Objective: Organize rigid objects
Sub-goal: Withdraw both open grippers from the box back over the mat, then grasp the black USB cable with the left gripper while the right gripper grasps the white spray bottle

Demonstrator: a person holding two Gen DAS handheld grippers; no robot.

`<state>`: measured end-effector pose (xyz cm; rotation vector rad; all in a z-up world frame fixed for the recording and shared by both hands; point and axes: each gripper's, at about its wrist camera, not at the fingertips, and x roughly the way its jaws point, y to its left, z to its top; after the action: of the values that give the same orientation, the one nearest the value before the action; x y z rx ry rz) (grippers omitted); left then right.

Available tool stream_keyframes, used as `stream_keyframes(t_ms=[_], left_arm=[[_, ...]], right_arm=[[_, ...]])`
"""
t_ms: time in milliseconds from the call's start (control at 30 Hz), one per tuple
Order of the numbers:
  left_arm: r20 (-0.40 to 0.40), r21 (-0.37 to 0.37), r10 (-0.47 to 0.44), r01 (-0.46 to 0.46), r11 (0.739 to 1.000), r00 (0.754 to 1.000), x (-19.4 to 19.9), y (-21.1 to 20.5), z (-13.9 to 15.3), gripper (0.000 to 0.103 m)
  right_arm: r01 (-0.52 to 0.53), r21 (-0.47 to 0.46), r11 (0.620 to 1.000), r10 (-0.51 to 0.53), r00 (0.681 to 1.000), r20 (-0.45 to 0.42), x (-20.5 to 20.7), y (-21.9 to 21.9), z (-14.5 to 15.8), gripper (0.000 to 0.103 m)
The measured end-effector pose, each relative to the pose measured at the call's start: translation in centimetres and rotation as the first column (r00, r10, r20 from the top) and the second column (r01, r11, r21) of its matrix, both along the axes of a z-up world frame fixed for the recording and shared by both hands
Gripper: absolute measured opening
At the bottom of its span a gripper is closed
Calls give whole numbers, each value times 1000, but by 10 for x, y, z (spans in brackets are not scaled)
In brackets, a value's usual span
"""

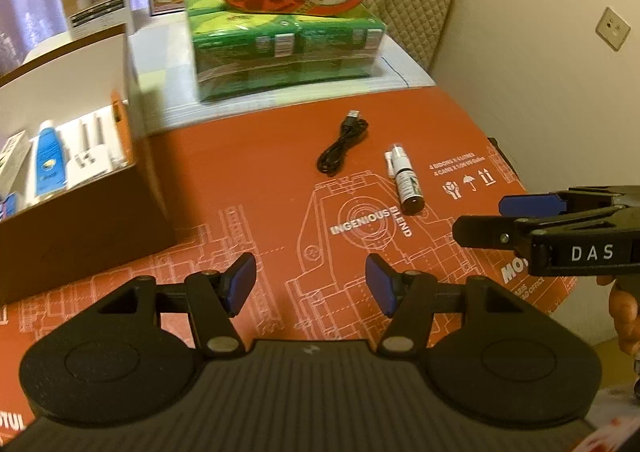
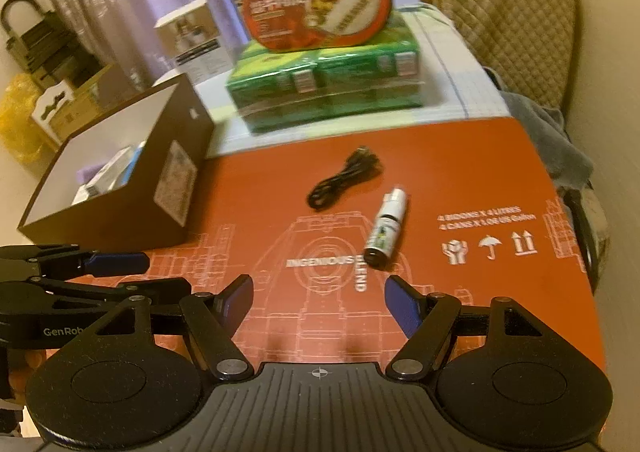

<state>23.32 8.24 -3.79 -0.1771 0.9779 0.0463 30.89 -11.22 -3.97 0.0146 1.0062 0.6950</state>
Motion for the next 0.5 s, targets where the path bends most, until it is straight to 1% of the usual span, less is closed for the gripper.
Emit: stream_keyframes(t_ms=[200,367,500], left_arm=[[-15,8,-29,29,1000,999,22,-7,-9,57],[-31,15,-39,40,999,999,38,-10,-15,57],[-41,26,-49,51,998,998,53,-12,-21,56]], right_arm=[[36,-24,999,-36,999,-5,14,-7,-7,70],[47,-55,997,-48,999,-5,28,-10,-16,70],[48,-62,997,-49,999,-4,38,-10,-23,69]])
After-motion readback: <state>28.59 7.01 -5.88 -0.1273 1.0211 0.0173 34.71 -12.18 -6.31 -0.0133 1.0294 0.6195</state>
